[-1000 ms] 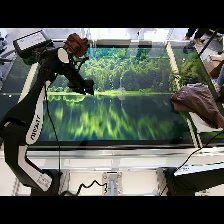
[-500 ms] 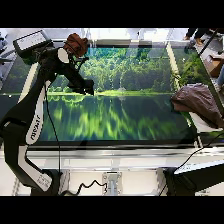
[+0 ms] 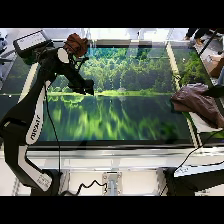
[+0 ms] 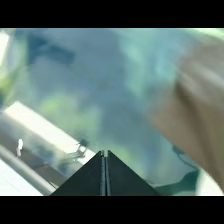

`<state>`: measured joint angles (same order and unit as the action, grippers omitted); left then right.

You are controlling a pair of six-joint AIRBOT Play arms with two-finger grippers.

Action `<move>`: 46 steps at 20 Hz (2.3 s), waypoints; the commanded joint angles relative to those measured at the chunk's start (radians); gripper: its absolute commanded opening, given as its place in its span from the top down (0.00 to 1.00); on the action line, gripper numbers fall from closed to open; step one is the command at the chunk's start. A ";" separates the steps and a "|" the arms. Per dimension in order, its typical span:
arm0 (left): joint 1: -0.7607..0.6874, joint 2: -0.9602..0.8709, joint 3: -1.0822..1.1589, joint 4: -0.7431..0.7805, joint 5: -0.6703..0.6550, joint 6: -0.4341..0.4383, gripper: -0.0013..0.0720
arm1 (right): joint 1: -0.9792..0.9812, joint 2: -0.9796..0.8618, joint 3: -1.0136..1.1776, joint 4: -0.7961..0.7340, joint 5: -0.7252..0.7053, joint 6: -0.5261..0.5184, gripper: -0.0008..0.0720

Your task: Fold the shirts.

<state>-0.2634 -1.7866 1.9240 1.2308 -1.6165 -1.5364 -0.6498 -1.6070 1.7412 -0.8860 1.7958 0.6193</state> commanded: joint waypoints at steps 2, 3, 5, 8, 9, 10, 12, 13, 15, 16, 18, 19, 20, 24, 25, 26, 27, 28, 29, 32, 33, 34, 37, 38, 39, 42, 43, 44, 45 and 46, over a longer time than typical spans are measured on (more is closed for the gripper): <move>0.001 0.000 0.000 0.000 0.000 0.000 0.30 | 0.239 0.014 0.003 0.045 0.040 -0.037 0.94; 0.001 0.000 0.000 0.000 0.000 0.000 0.30 | 0.282 0.014 0.003 0.045 0.040 -0.037 0.93; 0.001 0.000 0.000 0.000 0.000 0.000 0.30 | 0.343 0.014 0.003 0.045 0.040 -0.037 0.93; 0.001 0.000 0.000 0.000 0.000 0.000 0.30 | 0.405 0.014 0.003 0.047 0.040 -0.037 0.93; 0.001 0.000 0.000 0.000 0.000 0.000 0.30 | 0.419 0.014 0.003 0.048 0.035 -0.037 0.93; 0.001 0.000 0.000 0.000 0.000 0.000 0.30 | 0.427 0.014 0.003 0.048 0.019 -0.037 0.93; 0.001 0.000 0.000 0.000 0.000 0.000 0.30 | 0.433 0.014 0.003 0.048 0.002 -0.037 0.93; 0.001 0.000 0.000 0.000 0.000 0.000 0.30 | 0.433 0.014 0.003 0.048 -0.003 -0.037 0.93; 0.001 0.000 0.000 0.000 0.000 0.000 0.30 | 0.432 0.014 0.003 0.048 -0.003 -0.038 0.93; 0.001 0.000 0.000 0.000 0.000 0.000 0.30 | 0.432 0.014 0.003 0.048 -0.003 -0.037 0.93; 0.001 0.000 0.000 0.000 0.000 0.000 0.30 | 0.432 0.014 0.003 0.048 -0.003 -0.037 0.93; 0.001 0.000 0.000 0.000 0.000 0.000 0.30 | 0.432 0.014 0.003 0.048 -0.003 -0.037 0.93; 0.001 0.000 0.000 0.000 0.000 0.000 0.30 | 0.432 0.014 0.003 0.048 -0.003 -0.037 0.93; 0.001 0.000 0.000 0.000 0.000 0.000 0.30 | 0.433 0.014 0.003 0.073 -0.057 -0.040 0.93; 0.001 0.000 0.000 0.000 0.000 0.000 0.30 | 0.433 0.014 0.003 0.106 -0.058 -0.024 0.93; 0.001 0.000 0.000 0.000 0.000 0.000 0.30 | 0.432 0.014 0.003 0.153 -0.051 0.015 0.93; 0.001 0.000 0.000 0.000 0.000 0.000 0.30 | 0.432 0.014 0.003 0.193 -0.060 0.048 0.93; 0.001 0.000 0.000 0.000 0.000 0.000 0.30 | 0.436 0.014 0.003 0.241 -0.080 0.090 0.93; 0.001 0.000 0.000 0.000 0.000 0.000 0.30 | 0.440 0.014 0.003 0.288 -0.085 0.154 0.93; 0.001 0.000 0.000 -0.002 0.038 0.000 0.30 | 0.451 0.014 0.003 0.444 -0.085 0.256 0.93; 0.001 0.000 0.000 -0.003 0.053 0.000 0.30 | 0.455 0.014 0.003 0.489 -0.085 0.256 0.93; 0.001 0.000 0.000 -0.003 0.057 0.000 0.30 | 0.458 0.014 0.003 0.526 -0.085 0.256 0.93; 0.001 0.000 0.000 -0.003 0.057 -0.001 0.30 | 0.470 0.014 0.003 0.574 -0.081 0.256 0.93; 0.001 0.000 0.000 -0.003 0.057 0.000 0.30 | 0.473 0.014 0.003 0.573 -0.081 0.256 0.93; 0.001 0.000 0.000 -0.003 0.057 0.000 0.30 | 0.477 0.014 0.003 0.566 -0.081 0.256 0.93; 0.001 0.000 0.000 -0.003 0.057 -0.001 0.30 | 0.492 0.014 0.003 0.494 -0.083 0.256 0.93; 0.001 0.000 0.000 -0.004 0.056 -0.001 0.30 | 0.500 0.014 0.003 0.446 -0.079 0.259 0.93; 0.001 0.000 0.000 -0.004 0.055 -0.001 0.30 | 0.511 0.014 0.003 0.385 -0.064 0.275 0.93; 0.001 0.000 0.000 -0.004 0.054 -0.001 0.30 | 0.524 0.014 0.003 0.312 -0.048 0.287 0.93; 0.001 0.000 0.000 -0.003 0.052 -0.001 0.30 | 0.539 0.014 0.002 0.225 -0.044 0.299 0.93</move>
<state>-0.2634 -1.7866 1.9240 1.2266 -1.5623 -1.5368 -0.1387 -1.5932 1.7439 -0.4835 1.7321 0.8886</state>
